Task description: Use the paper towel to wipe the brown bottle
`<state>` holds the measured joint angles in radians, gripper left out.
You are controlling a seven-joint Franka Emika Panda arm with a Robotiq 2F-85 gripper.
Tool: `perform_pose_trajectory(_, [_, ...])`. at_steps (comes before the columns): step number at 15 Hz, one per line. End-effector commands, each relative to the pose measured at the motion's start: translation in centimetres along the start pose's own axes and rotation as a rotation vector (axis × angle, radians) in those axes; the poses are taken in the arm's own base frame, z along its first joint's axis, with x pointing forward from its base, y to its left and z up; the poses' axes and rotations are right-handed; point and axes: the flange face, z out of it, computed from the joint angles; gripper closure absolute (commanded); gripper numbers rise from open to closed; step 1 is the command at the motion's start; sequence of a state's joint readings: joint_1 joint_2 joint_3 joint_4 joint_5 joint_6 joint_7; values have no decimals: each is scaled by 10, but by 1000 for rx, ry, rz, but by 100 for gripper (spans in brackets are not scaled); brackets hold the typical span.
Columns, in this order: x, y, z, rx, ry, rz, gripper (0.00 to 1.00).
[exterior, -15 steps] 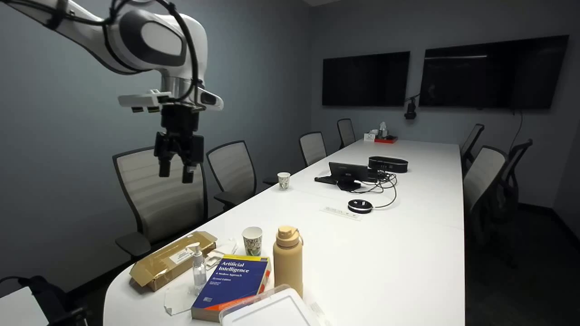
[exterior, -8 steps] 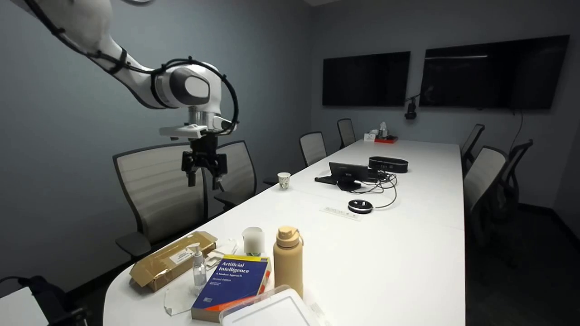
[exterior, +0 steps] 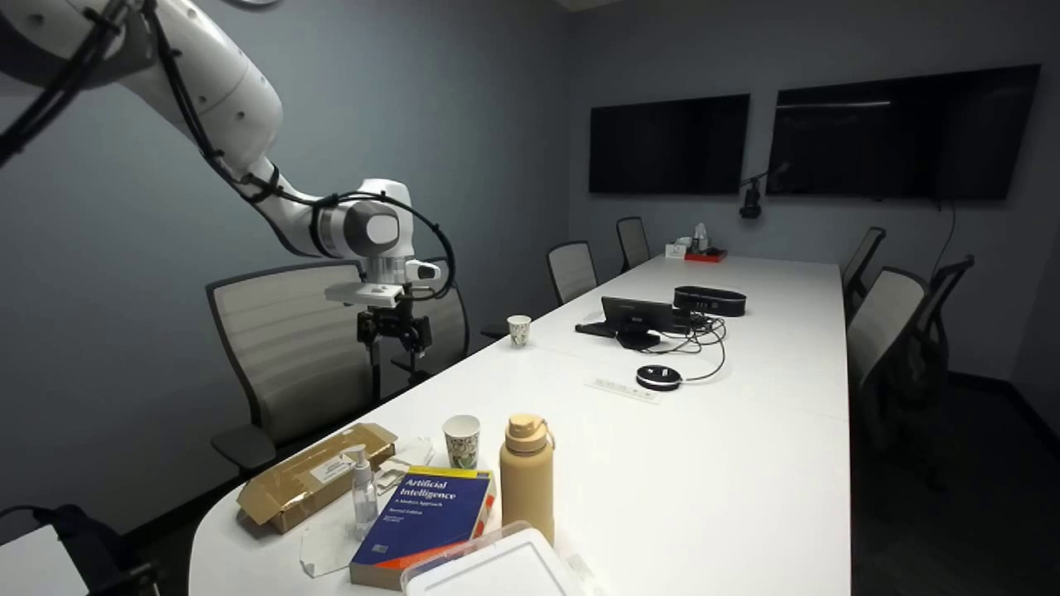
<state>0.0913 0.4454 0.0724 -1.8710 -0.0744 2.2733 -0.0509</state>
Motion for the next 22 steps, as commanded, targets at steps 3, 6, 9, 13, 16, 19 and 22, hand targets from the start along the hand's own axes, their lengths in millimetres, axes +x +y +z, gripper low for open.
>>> perform_pose_trajectory(3, [31,-14,54,19,63,7,0])
perform_pose_trajectory(6, [36,-18,88,10,60,2,0])
perform_pose_trajectory(9, [38,-22,118,8,38,-14,0])
perform_pose_trajectory(13, [43,-25,153,28,8,-19,0])
perform_pose_trajectory(16, [53,-25,171,36,-1,-24,0])
perform_pose_trajectory(19, [65,-30,186,41,2,-31,1])
perform_pose_trajectory(22, [75,-33,201,45,7,-38,0])
